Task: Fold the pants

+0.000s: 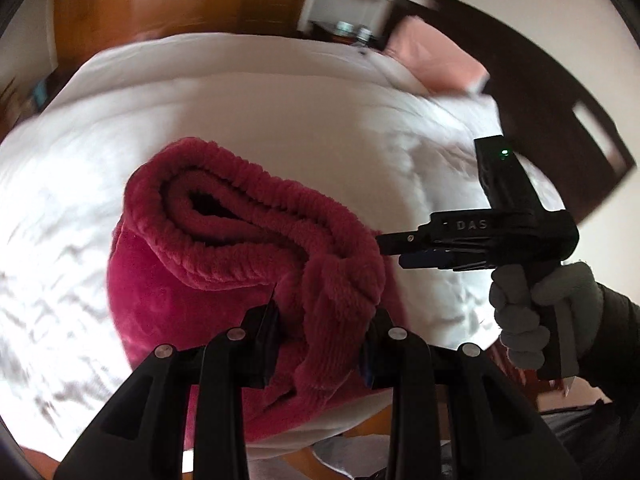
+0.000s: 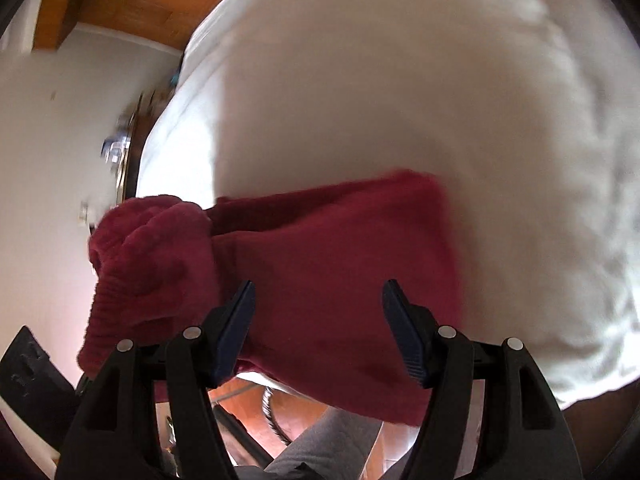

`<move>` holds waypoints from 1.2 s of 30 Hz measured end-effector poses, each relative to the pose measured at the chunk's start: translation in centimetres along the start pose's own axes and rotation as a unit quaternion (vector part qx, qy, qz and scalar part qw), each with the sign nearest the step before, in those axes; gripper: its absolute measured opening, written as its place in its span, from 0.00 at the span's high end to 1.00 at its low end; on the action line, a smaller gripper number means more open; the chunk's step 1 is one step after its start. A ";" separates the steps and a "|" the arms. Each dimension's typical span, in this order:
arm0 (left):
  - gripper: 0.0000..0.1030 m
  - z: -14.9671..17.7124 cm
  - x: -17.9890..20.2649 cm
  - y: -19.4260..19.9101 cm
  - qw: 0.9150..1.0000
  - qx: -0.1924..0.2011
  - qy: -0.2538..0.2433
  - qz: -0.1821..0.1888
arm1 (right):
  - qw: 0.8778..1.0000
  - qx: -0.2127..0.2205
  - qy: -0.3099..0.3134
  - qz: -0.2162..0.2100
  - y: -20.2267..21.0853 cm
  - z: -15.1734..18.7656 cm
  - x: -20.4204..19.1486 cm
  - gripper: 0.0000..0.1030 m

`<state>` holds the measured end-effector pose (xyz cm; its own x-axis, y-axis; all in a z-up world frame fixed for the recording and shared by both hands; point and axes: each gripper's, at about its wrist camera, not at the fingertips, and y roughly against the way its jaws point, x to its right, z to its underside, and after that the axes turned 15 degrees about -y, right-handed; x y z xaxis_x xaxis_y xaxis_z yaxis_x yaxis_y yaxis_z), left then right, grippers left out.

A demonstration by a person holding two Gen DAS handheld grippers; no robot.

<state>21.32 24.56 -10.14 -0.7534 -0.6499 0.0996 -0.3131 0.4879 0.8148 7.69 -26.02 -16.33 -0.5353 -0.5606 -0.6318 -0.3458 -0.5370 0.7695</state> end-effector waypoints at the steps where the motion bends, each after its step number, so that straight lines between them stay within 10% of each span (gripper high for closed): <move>1: 0.70 -0.2 1.2 -0.3 1.000 -0.004 -0.016 0.003 | 1.000 0.006 -0.013 -0.001 0.9 0.1 1.7 0.35; 15: 0.69 -0.5 12.4 -8.4 0.986 -0.087 -0.145 -0.002 | 0.995 0.034 -0.086 -0.036 5.7 3.1 11.2 0.35; 19: 0.45 -0.2 14.2 -9.9 0.984 -0.093 -0.151 0.007 | 0.995 0.038 -0.082 -0.041 6.2 3.1 12.5 0.35; 25: 0.37 -0.4 17.4 -8.9 0.977 -0.063 -0.193 0.064 | 0.996 0.043 -0.071 -0.038 6.4 3.3 12.7 0.35; 36: 0.37 -0.4 3.1 -6.6 0.998 -0.041 0.031 0.036 | 0.995 0.072 0.060 0.017 5.5 6.7 8.8 0.35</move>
<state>21.30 19.04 -14.98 -0.7341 -0.6511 0.1927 -0.2090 0.4867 0.8482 -4.07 -29.64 -17.03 -0.4560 -0.6518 -0.6059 -0.4410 -0.4258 0.7900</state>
